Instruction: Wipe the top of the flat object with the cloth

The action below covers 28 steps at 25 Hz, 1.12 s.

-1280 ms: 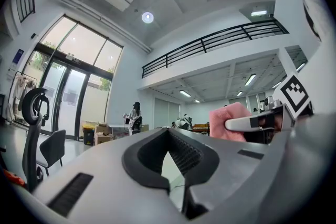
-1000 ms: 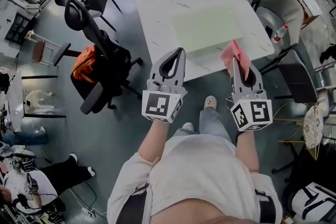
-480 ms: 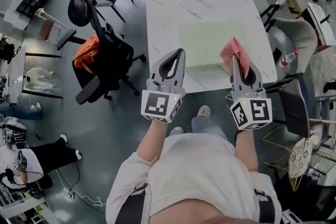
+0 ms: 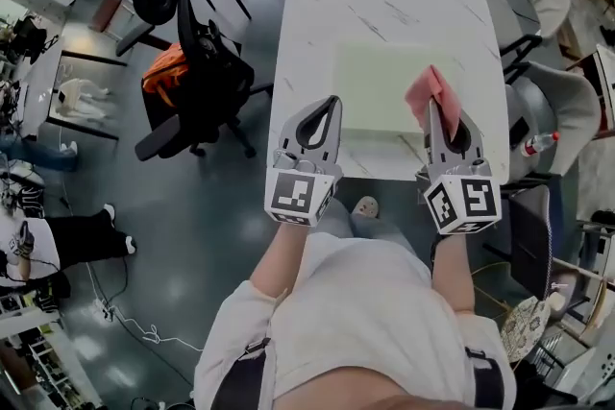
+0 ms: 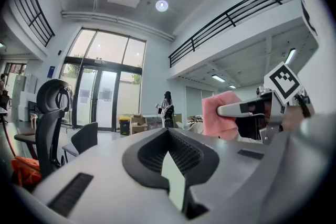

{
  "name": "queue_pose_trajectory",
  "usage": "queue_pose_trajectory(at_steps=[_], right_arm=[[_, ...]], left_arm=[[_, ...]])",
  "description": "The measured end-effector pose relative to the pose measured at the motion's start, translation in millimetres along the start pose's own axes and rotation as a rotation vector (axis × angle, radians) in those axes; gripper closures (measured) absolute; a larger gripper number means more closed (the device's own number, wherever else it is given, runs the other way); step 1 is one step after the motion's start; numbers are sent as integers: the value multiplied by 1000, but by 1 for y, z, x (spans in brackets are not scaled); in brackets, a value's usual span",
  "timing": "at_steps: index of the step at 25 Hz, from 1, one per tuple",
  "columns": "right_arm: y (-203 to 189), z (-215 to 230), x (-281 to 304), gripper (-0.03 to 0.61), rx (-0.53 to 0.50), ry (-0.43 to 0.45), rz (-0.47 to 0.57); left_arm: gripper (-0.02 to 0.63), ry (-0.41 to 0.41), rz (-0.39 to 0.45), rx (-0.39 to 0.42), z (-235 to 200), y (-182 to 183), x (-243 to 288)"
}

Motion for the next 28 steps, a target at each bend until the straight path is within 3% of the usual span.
queue_pose_trajectory(at_steps=[12,28], right_arm=[[-23,23,43,549,62,83,-69],[-60,32,116,549,101,95,-198]], left_arm=[[601,79,-168,-45,-3,-54,21],[601,-5,-478,-82,-10,-159,53]])
Point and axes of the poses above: the fingertips, and each gripper's own axes: x forward along the fingers, z to its right, y out of its top, the point moved 6 cm from there along -x, backward along the fingers, and after that the axes turned 13 degrees about y, right-handed, at the moved point
